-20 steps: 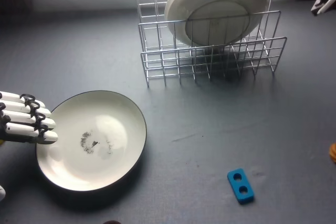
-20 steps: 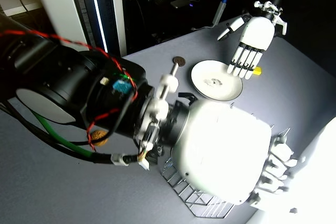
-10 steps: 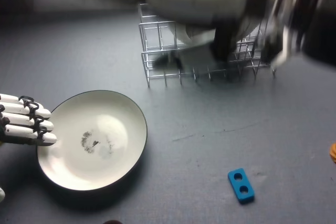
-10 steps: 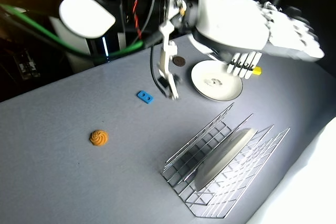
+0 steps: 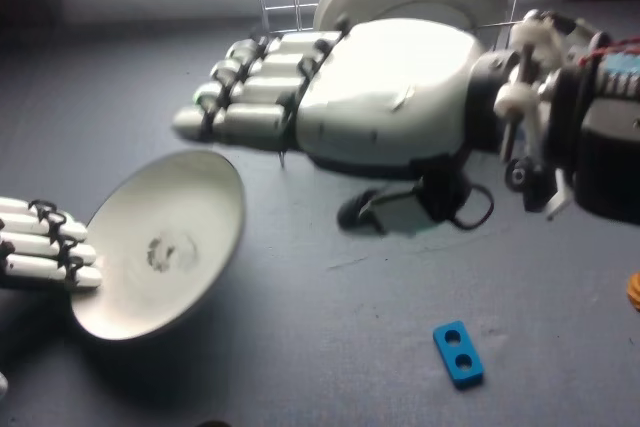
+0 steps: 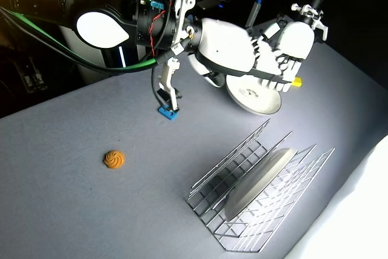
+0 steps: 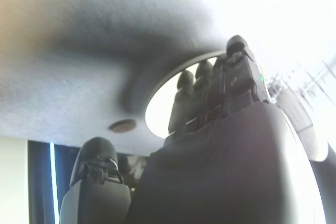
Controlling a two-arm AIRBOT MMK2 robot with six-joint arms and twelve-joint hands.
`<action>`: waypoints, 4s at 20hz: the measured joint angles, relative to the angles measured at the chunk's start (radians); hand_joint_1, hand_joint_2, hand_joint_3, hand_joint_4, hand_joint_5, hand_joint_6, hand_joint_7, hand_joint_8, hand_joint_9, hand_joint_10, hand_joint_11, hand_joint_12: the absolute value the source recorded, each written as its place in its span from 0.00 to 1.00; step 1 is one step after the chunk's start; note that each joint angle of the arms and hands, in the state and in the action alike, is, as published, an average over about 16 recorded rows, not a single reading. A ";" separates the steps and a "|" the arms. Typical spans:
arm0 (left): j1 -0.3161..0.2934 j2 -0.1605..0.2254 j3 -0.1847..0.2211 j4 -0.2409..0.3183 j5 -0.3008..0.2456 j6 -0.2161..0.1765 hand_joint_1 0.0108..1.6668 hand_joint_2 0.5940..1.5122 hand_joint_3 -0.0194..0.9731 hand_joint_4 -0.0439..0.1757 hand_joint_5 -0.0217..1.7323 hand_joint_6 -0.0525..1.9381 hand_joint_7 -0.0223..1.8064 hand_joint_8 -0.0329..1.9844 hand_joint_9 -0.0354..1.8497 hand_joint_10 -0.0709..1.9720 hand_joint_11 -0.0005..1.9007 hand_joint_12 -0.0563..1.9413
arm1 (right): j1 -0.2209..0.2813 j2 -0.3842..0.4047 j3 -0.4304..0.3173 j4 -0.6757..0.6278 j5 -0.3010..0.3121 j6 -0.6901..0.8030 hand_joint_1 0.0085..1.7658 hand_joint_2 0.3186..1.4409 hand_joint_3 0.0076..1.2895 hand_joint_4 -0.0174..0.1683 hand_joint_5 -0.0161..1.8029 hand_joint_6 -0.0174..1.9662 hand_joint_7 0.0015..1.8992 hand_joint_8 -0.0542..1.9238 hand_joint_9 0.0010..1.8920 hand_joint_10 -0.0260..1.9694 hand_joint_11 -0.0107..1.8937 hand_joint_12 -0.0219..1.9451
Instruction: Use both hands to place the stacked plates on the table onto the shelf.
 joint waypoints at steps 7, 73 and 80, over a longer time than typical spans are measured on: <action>0.019 -0.007 0.001 -0.001 0.006 -0.005 0.00 0.56 0.04 0.20 0.04 0.02 0.02 0.02 0.01 0.02 0.01 0.03 | -0.047 -0.099 0.068 0.001 -0.037 -0.044 0.73 0.66 0.01 0.09 0.02 0.02 0.01 0.04 0.01 0.02 0.02 0.02; -0.391 0.182 -0.032 0.132 -0.039 -0.136 0.00 0.55 0.04 0.23 0.06 0.03 0.04 0.02 0.03 0.04 0.01 0.03 | 0.094 -0.068 0.012 0.282 -0.029 -0.155 0.68 0.63 0.01 0.20 0.52 0.52 0.53 0.50 0.63 0.13 0.45 0.59; -0.416 0.213 -0.046 0.175 -0.053 -0.169 0.00 0.56 0.04 0.23 0.06 0.03 0.04 0.02 0.03 0.04 0.01 0.03 | 0.196 0.043 -0.047 0.485 -0.050 -0.157 0.68 0.63 0.01 0.14 0.52 0.51 0.55 0.50 0.65 0.12 0.47 0.61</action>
